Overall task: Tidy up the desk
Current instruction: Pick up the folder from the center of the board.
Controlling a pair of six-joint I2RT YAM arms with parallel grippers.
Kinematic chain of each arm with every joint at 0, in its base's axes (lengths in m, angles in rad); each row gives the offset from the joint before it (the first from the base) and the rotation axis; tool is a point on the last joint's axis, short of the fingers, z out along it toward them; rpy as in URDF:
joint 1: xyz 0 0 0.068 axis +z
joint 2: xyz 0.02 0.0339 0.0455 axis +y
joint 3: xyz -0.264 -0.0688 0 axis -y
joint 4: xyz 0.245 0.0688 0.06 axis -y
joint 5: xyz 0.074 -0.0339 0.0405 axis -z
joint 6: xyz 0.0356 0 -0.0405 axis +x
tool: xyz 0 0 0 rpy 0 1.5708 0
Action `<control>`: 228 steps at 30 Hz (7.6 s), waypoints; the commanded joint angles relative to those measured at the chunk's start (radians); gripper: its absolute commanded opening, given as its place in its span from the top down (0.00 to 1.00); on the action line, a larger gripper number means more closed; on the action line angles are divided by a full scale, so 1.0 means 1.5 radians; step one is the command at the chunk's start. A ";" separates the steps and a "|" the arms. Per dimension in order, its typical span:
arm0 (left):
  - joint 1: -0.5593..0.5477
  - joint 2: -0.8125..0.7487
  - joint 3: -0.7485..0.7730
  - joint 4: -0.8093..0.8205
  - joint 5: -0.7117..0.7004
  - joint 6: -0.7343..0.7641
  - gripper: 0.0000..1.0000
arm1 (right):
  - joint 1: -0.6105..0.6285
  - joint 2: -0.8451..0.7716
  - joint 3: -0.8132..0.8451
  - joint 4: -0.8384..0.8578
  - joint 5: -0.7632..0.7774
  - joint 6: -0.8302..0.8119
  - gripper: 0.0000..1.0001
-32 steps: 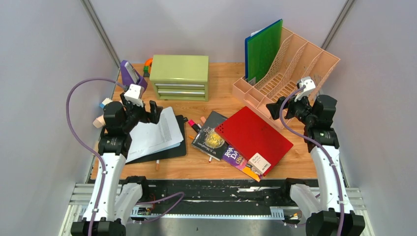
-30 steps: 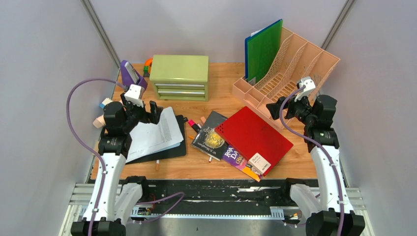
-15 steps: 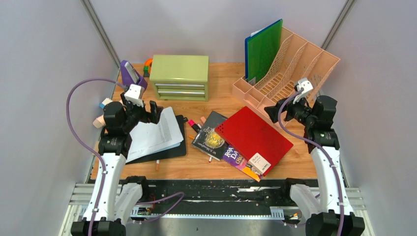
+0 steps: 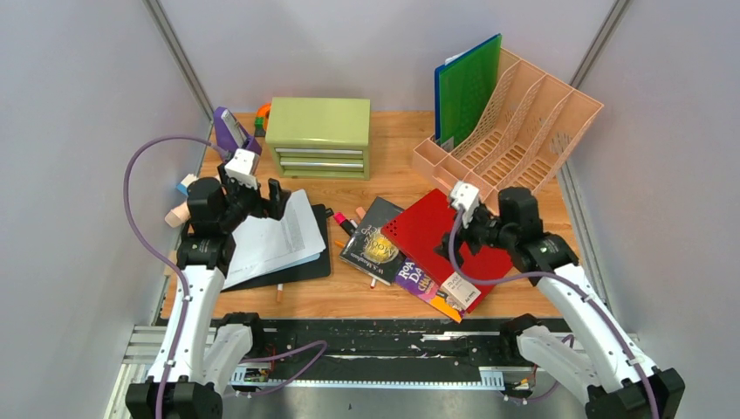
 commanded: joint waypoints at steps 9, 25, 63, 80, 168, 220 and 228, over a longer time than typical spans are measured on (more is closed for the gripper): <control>0.003 0.019 -0.003 0.010 0.055 0.034 0.00 | 0.269 0.048 -0.136 -0.003 0.290 -0.062 0.02; 0.002 0.023 -0.014 0.019 0.053 0.048 0.00 | 0.391 0.254 -0.138 0.185 0.558 -0.060 0.23; -0.249 0.277 0.159 -0.031 0.131 0.127 0.00 | 0.244 -0.079 -0.131 -0.073 0.346 -0.162 0.32; -0.374 0.604 0.404 -0.019 0.106 0.002 0.00 | 0.169 -0.169 -0.214 -0.193 0.350 -0.237 0.30; -0.369 0.770 0.402 -0.096 0.332 -0.223 0.11 | 0.162 -0.008 -0.265 0.118 0.347 -0.260 0.41; -0.331 0.783 0.383 0.002 0.479 -0.384 0.71 | 0.162 0.018 -0.260 0.139 0.366 -0.242 0.41; -0.308 0.750 0.415 -0.069 0.463 -0.335 0.85 | 0.162 0.004 -0.244 0.128 0.380 -0.236 0.40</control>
